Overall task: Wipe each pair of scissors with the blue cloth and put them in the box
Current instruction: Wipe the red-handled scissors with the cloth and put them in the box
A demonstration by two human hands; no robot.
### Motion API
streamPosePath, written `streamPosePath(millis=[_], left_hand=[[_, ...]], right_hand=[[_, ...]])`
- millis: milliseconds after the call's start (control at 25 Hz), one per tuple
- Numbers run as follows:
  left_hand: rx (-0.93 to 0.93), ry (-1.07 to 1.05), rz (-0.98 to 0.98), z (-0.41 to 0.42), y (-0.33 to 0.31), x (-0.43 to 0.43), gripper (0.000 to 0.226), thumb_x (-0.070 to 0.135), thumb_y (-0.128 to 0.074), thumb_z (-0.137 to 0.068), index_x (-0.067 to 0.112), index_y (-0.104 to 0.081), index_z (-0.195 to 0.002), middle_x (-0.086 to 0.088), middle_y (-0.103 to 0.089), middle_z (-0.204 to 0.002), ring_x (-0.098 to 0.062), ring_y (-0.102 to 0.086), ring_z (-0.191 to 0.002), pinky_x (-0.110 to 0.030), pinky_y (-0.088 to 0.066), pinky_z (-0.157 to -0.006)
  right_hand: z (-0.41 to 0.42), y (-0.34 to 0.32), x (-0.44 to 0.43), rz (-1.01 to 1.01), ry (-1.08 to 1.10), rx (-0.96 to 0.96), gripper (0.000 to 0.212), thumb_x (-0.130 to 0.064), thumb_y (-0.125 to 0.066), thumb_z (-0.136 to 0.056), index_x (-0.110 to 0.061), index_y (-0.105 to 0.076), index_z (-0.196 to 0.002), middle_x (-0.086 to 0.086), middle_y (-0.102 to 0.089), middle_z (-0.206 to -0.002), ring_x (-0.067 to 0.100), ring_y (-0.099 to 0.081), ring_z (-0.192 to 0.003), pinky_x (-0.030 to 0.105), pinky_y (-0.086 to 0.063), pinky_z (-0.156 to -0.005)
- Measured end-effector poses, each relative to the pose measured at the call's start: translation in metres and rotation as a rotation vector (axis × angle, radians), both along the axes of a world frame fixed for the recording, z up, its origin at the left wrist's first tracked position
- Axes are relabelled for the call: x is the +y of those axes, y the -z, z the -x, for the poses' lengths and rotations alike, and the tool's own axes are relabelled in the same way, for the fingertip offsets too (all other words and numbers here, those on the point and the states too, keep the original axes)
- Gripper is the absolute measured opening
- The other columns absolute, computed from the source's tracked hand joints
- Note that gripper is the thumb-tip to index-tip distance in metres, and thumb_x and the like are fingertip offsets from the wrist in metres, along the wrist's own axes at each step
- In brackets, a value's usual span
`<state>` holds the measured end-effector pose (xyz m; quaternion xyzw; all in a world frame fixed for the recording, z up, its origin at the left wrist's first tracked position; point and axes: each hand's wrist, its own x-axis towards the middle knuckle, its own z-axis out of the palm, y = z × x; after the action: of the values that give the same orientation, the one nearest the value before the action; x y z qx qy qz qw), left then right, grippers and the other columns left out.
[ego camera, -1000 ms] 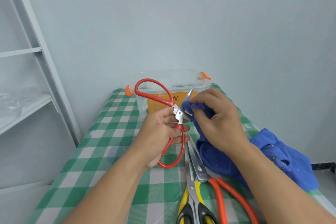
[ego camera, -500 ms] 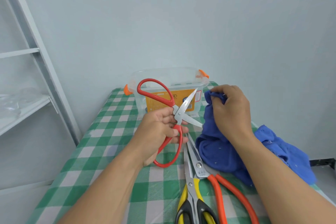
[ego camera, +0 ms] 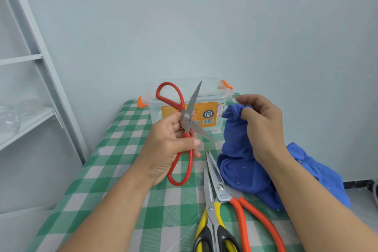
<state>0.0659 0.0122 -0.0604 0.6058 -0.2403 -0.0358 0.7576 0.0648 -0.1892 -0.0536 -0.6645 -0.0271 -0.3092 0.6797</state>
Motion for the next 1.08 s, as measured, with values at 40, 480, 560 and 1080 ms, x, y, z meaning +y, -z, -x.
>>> streamPosePath(millis=[40, 480, 560, 1080], left_hand=[[0.003, 0.020, 0.001, 0.000, 0.000, 0.000, 0.056, -0.008, -0.070, -0.066, 0.005, -0.061, -0.120, -0.011, -0.056, -0.082, -0.017, -0.059, -0.065, -0.030, -0.055, -0.055], [0.061, 0.278, 0.162, 0.006, -0.008, 0.003, 0.055, -0.007, -0.060, -0.081, 0.000, -0.054, -0.136, 0.000, -0.047, -0.081, -0.010, -0.038, -0.061, -0.022, -0.038, -0.048], [0.071, 0.312, 0.174, 0.006, -0.008, 0.003, 0.052, -0.006, -0.059, -0.084, -0.002, -0.054, -0.136, -0.002, -0.048, -0.081, -0.012, -0.039, -0.063, -0.022, -0.037, -0.049], [0.089, 0.146, 0.060, 0.001, 0.006, -0.006, 0.017, 0.013, -0.062, -0.087, 0.013, -0.076, -0.097, -0.006, -0.055, -0.078, -0.012, -0.043, -0.061, -0.025, -0.039, -0.053]], right_hand=[[-0.001, 0.002, 0.000, -0.004, -0.045, 0.016, 0.025, -0.005, -0.053, -0.079, -0.006, -0.066, -0.100, 0.011, -0.076, -0.076, 0.023, -0.073, -0.085, 0.036, -0.055, -0.088], [0.001, 0.001, 0.008, -0.081, -0.242, -0.007, 0.012, -0.003, -0.074, -0.085, -0.002, -0.064, -0.080, 0.010, -0.071, -0.073, 0.034, -0.075, -0.079, 0.034, -0.058, -0.073], [0.001, 0.001, 0.007, -0.087, -0.231, -0.013, 0.017, 0.010, -0.073, -0.079, -0.005, -0.066, -0.084, 0.007, -0.068, -0.079, 0.022, -0.074, -0.075, 0.026, -0.056, -0.068], [0.009, -0.006, 0.010, -0.253, -0.429, -0.063, 0.042, 0.027, -0.042, -0.083, -0.005, -0.067, -0.093, 0.006, -0.071, -0.086, 0.015, -0.065, -0.076, 0.021, -0.054, -0.066]])
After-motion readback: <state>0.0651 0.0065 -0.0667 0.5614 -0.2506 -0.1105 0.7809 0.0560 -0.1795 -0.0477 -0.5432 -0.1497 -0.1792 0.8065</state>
